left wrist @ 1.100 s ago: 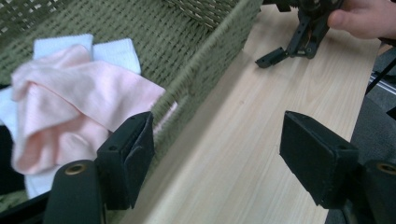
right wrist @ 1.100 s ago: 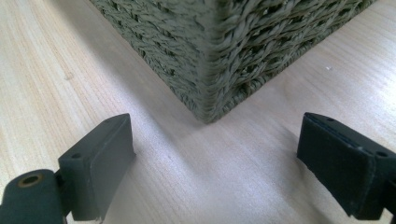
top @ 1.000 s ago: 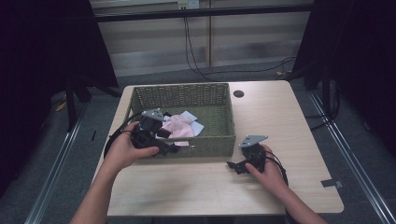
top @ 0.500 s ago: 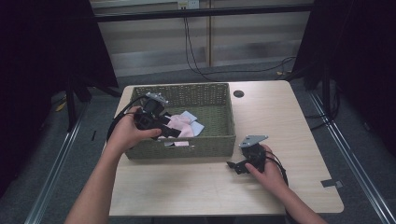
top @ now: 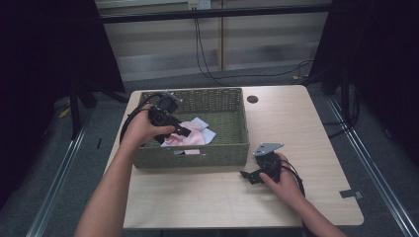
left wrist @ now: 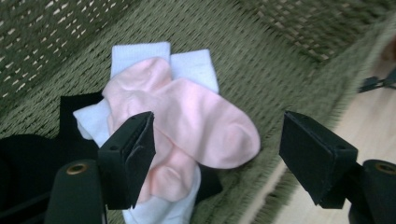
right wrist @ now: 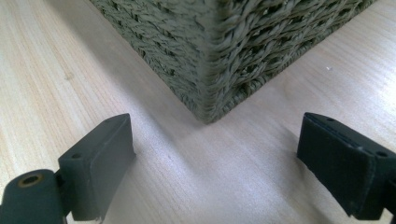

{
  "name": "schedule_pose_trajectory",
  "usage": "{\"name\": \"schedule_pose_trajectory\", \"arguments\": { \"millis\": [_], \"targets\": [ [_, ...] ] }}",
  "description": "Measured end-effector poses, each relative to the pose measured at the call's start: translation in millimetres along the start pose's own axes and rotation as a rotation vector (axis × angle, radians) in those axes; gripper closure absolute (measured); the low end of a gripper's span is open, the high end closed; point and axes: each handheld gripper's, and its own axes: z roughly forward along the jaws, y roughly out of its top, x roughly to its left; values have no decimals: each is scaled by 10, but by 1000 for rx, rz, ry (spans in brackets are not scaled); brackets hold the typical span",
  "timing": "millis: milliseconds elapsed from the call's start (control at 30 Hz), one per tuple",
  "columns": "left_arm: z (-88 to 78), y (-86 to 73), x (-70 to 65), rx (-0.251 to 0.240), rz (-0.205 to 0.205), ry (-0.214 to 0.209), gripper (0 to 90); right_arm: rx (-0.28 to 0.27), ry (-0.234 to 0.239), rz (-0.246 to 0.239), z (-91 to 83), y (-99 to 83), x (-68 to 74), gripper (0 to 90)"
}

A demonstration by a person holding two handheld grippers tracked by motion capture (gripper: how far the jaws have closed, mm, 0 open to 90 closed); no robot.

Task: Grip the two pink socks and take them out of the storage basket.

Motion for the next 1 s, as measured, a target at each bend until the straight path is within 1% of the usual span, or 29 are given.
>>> {"name": "schedule_pose_trajectory", "arguments": {
  "millis": [33, 100, 133, 200, 233, 333, 367, 467, 533, 567, 667, 733, 767, 833, 867, 1000],
  "targets": [
    [45, 3, 47, 5, -8, 9, 271, -1, -1, -1, 0, 0, -1, 101],
    [85, 3, 86, 12, -12, 20, 277, 0, 0, 0, 0, 0, 0, 101],
    [122, 2, 129, 17, -26, 33, 285, 0, 0, 0, 0, 0, 0, 101],
    [163, -7, 190, 32, -41, 42, 296, -1, 0, -1, 1, 0, -1, 101],
    [179, -11, 219, 34, -41, 47, 305, -1, 0, -1, 1, 0, -1, 101],
    [230, -31, 275, 37, -69, 47, 331, 0, 0, 0, 0, 0, 0, 101],
    [245, -38, 303, 44, -68, 51, 340, 0, 0, 0, 0, 0, 0, 101],
    [282, -59, 354, 40, -91, 64, 371, -1, 0, -1, 0, 0, -1, 101],
    [312, -62, 366, 42, -105, 63, 386, -1, 0, -1, 1, 0, -1, 101],
    [323, -61, 377, 52, -96, 62, 398, 0, 0, 0, 0, 0, 0, 101],
    [366, -51, 394, 61, -105, 56, 415, 0, 0, 0, 0, 0, 0, 101],
    [395, -45, 399, 61, -107, 61, 429, 1, 1, 0, -1, 0, -1, 101],
    [407, -40, 395, 63, -102, 60, 454, -1, 0, -1, 1, 0, -1, 101],
    [431, -33, 396, 66, -104, 54, 461, 0, 0, 0, 0, 0, 0, 101],
    [445, -31, 394, 58, -105, 62, 461, 0, 0, 0, 0, 0, 0, 101],
    [469, -18, 412, 57, -114, 61, 496, 0, 0, 0, 0, 0, 0, 101]
  ]
}}
